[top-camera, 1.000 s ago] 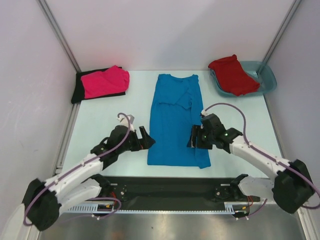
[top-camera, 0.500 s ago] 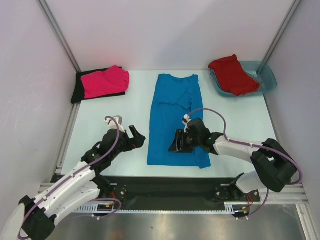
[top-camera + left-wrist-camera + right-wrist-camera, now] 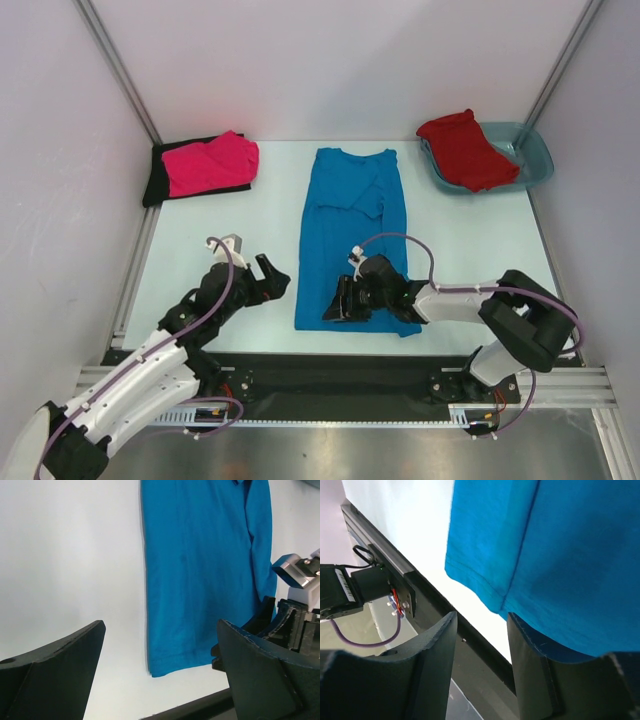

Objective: Fold and stack the t-shirts
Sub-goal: Fold the tshirt

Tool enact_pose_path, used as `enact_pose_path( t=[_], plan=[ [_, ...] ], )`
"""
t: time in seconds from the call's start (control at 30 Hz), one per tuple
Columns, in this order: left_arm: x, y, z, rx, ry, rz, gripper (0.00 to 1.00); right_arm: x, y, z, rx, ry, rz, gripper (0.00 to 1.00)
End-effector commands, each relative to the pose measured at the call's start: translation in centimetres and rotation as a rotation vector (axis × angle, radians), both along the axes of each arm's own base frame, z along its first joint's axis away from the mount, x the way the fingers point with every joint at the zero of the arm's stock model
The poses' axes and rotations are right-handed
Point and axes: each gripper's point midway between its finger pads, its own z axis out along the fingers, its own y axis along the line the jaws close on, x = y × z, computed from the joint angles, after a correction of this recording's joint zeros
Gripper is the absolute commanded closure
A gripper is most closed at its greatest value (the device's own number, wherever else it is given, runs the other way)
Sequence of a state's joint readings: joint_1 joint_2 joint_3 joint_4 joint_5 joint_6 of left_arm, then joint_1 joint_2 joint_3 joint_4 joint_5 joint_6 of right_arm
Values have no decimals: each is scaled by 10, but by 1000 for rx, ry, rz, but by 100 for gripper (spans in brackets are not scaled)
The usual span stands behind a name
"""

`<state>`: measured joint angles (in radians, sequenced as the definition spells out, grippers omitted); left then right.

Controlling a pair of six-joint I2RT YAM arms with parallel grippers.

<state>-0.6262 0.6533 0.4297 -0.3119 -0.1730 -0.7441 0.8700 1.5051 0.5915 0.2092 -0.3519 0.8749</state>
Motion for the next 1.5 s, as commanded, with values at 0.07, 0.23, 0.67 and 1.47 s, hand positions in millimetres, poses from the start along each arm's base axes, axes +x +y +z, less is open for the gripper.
enact_pose_path(
  t=[0.07, 0.23, 0.67, 1.47],
  plan=[
    [-5, 0, -1, -14, 1, -9, 0, 6, 15, -8, 41, -8, -38, 52],
    [-7, 0, 0, -12, -4, -19, 0, 6, 26, -14, 78, 8, -36, 55],
    [-7, -2, -6, -3, 11, -29, 0, -6, 29, -20, 70, 25, -12, 91],
    [-10, -11, -16, -26, 34, -73, 0, -32, 19, 7, -183, -110, 30, 95]
  ],
)
